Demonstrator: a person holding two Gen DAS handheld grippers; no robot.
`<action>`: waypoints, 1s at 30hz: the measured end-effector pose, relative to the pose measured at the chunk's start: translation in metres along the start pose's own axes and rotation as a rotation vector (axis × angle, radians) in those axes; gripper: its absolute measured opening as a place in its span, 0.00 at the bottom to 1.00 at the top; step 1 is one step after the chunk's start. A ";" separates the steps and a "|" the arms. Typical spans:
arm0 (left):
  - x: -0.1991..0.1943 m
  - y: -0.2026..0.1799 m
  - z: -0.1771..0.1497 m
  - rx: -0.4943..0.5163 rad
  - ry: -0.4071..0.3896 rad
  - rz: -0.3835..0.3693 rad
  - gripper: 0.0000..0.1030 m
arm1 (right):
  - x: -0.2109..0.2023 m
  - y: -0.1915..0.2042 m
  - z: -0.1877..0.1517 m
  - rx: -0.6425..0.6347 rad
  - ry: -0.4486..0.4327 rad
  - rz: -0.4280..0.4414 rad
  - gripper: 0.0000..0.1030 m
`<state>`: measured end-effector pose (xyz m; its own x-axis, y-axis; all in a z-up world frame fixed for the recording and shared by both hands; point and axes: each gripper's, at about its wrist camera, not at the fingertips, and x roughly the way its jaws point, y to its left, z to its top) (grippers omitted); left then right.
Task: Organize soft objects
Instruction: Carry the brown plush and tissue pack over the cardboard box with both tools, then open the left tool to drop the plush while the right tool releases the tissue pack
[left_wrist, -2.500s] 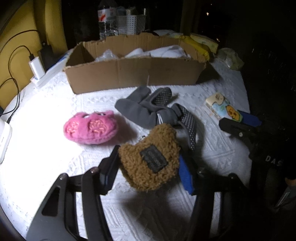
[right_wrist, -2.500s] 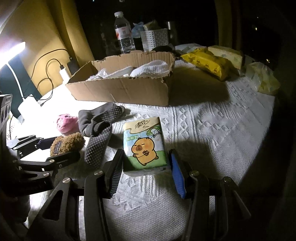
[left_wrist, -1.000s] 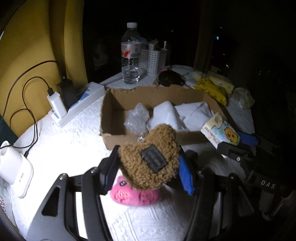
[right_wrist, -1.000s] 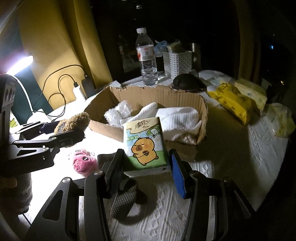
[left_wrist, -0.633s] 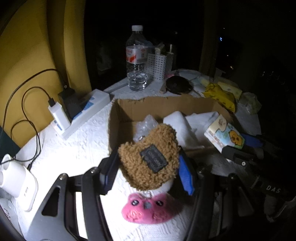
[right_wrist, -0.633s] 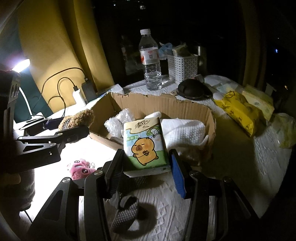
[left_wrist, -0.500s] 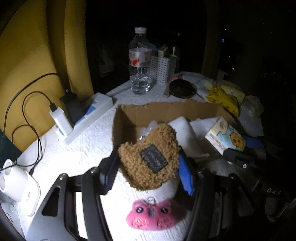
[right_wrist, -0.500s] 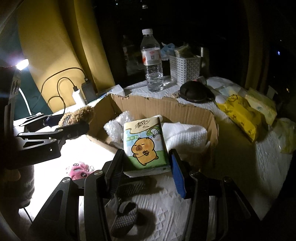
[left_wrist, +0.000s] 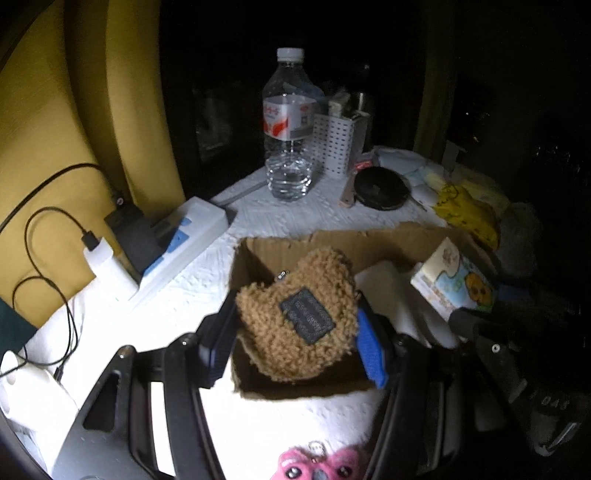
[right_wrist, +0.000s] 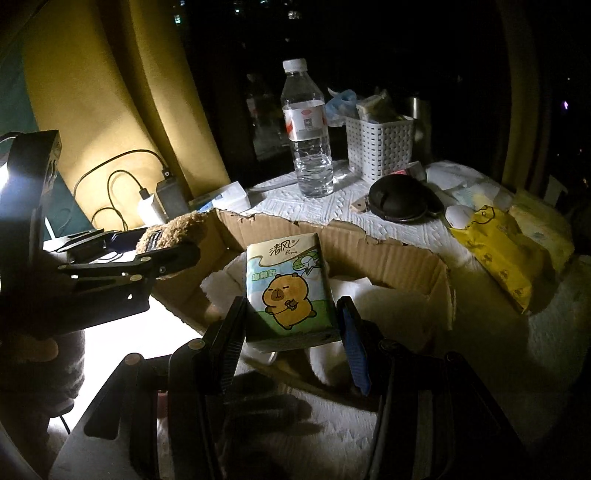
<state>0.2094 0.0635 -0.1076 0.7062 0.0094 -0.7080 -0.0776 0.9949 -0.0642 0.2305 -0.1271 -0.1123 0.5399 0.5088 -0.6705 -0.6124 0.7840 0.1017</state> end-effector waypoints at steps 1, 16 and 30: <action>0.004 0.002 0.002 0.001 0.004 0.006 0.58 | 0.002 -0.001 0.001 0.003 0.002 0.001 0.50; 0.037 0.007 0.013 -0.035 0.048 0.007 0.72 | 0.027 -0.013 0.010 0.036 0.013 0.009 0.50; 0.009 0.015 -0.001 -0.062 0.021 0.023 0.91 | 0.043 -0.007 0.016 0.050 0.031 0.016 0.50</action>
<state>0.2134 0.0789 -0.1154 0.6887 0.0289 -0.7245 -0.1371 0.9864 -0.0909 0.2678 -0.1050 -0.1300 0.5116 0.5111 -0.6907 -0.5908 0.7929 0.1490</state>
